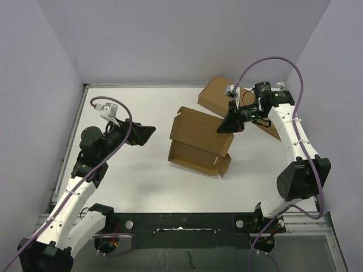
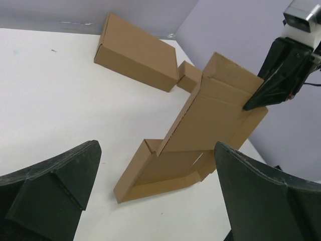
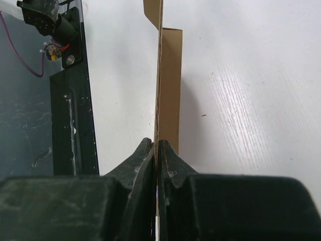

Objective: Fold the paper box

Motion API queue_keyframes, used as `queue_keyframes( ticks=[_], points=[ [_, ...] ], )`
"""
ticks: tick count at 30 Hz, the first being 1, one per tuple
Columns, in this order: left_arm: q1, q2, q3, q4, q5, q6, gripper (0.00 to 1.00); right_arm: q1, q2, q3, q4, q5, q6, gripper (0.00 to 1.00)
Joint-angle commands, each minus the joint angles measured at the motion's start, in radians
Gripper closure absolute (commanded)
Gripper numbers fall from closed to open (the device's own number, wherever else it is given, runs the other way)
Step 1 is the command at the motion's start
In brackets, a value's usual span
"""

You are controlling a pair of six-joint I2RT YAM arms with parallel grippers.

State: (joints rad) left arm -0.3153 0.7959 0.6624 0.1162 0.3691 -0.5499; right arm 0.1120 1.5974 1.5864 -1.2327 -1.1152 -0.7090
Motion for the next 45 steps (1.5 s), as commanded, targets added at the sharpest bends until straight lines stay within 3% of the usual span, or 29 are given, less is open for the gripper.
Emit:
queue_keyframes(
  ticks=[1, 5, 10, 13, 17, 21, 24, 27, 35, 43, 45],
  points=[
    [0.137, 0.121, 0.117, 0.105, 0.326, -0.15, 0.02, 0.01, -0.05, 0.092, -0.083, 0.015, -0.056, 1.0],
    [0.191, 0.233, 0.219, 0.228, 0.49, -0.194, 0.06, 0.025, -0.034, 0.135, -0.135, 0.038, -0.079, 1.0],
    [0.183, 0.355, 0.345, 0.267, 0.62, -0.184, 0.12, 0.046, -0.015, 0.184, -0.191, 0.059, -0.111, 1.0],
    [0.152, 0.4, 0.412, 0.201, 0.657, -0.088, 0.12, 0.057, -0.008, 0.201, -0.196, 0.064, -0.111, 1.0],
    [0.055, 0.435, 0.55, -0.078, 0.597, 0.156, 0.12, 0.072, 0.004, 0.218, -0.196, 0.064, -0.102, 1.0],
    [-0.082, 0.46, 0.671, -0.32, 0.434, 0.376, 0.09, 0.084, 0.01, 0.222, -0.187, 0.062, -0.091, 1.0],
    [-0.137, 0.497, 0.728, -0.417, 0.329, 0.456, 0.09, 0.093, 0.012, 0.224, -0.183, 0.06, -0.084, 1.0],
    [-0.143, 0.541, 0.767, -0.453, 0.318, 0.482, 0.13, 0.105, 0.01, 0.223, -0.179, 0.062, -0.077, 1.0],
    [-0.157, 0.647, 0.818, -0.483, 0.456, 0.486, 0.29, 0.118, 0.01, 0.218, -0.168, 0.065, -0.064, 1.0],
    [-0.16, 0.691, 0.842, -0.529, 0.509, 0.505, 0.54, 0.127, 0.014, 0.218, -0.166, 0.064, -0.066, 1.0],
    [-0.16, 0.694, 0.84, -0.525, 0.529, 0.507, 0.55, 0.128, 0.014, 0.218, -0.166, 0.064, -0.067, 1.0]
  ],
)
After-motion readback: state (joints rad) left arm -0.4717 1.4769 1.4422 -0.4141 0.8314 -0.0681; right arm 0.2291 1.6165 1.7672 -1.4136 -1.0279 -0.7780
